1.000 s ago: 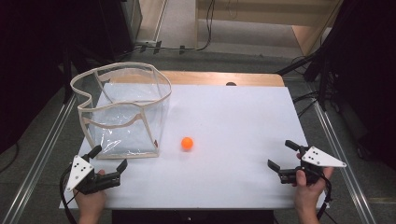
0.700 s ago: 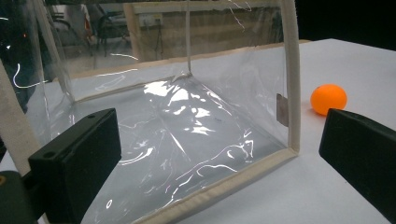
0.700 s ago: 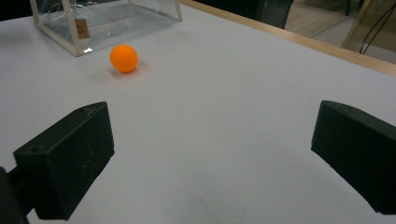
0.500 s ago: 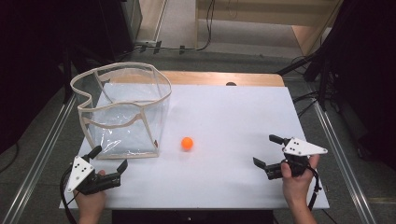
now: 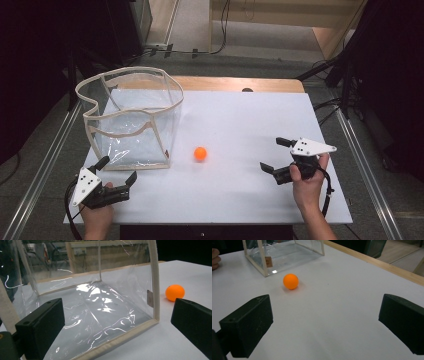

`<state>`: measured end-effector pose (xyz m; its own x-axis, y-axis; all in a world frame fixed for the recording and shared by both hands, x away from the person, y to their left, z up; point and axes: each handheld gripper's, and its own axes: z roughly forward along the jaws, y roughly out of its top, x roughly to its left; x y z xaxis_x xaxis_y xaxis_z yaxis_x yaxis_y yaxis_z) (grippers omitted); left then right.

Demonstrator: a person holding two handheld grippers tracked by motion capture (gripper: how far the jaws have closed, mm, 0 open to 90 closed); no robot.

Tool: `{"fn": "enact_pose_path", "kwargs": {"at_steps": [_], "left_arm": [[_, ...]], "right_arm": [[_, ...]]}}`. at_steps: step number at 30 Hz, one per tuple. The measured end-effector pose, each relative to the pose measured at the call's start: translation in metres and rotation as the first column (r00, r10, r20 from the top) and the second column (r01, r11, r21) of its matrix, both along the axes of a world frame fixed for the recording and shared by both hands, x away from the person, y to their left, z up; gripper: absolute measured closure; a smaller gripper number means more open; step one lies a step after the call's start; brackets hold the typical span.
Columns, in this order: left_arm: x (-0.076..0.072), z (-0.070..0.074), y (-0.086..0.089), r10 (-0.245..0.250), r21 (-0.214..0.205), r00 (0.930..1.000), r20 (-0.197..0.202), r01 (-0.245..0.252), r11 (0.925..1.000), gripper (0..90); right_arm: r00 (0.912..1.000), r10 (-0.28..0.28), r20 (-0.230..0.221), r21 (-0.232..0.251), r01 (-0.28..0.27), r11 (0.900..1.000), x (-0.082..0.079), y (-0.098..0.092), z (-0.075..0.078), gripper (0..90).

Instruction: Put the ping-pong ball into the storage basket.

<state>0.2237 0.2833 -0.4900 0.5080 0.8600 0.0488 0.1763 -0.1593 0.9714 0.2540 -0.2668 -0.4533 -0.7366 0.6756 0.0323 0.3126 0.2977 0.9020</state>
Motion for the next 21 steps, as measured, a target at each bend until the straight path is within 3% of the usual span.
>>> {"fn": "enact_pose_path", "kwargs": {"at_steps": [15, 21], "left_arm": [[0.000, 0.000, 0.001, -0.002, -0.010, 1.0000, 0.001, 0.002, 0.9999, 0.0], [0.000, 0.000, 0.002, -0.001, -0.014, 1.0000, 0.000, 0.001, 0.9999, 0.0]], "right_arm": [[0.9985, 0.051, -0.018, -0.009, -0.051, 0.9987, 0.015, 0.021, 0.009, 0.0], [0.9985, 0.055, 0.001, -0.008, -0.055, 0.9984, 0.019, 0.028, 0.013, 0.0]]}}
